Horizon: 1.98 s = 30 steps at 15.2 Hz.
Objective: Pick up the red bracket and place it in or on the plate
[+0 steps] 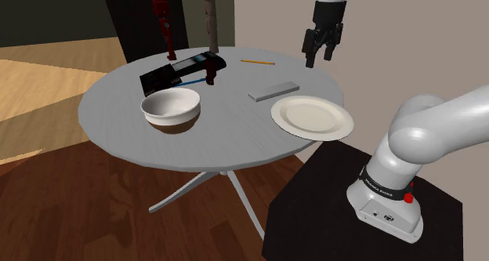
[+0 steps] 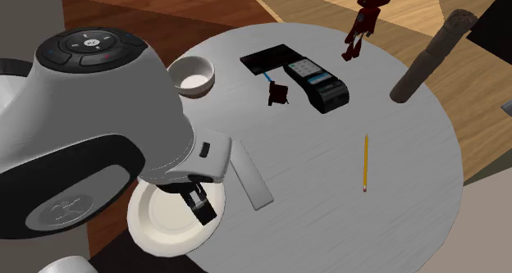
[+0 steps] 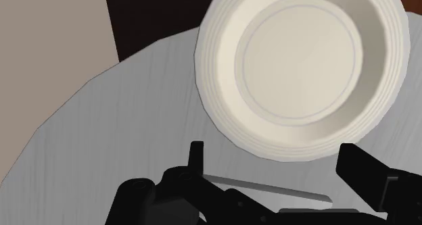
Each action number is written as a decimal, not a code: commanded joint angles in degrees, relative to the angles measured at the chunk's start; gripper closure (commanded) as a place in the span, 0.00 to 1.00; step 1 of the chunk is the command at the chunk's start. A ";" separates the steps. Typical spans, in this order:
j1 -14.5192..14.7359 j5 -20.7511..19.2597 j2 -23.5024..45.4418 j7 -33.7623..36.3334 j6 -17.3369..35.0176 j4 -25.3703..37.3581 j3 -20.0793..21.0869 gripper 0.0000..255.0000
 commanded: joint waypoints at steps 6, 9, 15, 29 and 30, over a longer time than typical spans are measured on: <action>0.67 0.42 11.51 -0.13 5.09 6.57 0.88 0.00; 1.00 0.53 18.32 -0.20 7.23 11.34 1.44 0.00; 1.62 0.35 31.81 -0.24 9.50 22.73 2.61 0.00; 4.43 -2.48 66.21 0.05 3.24 63.67 4.99 0.00; 4.85 -2.81 69.34 0.02 1.83 68.23 5.07 0.00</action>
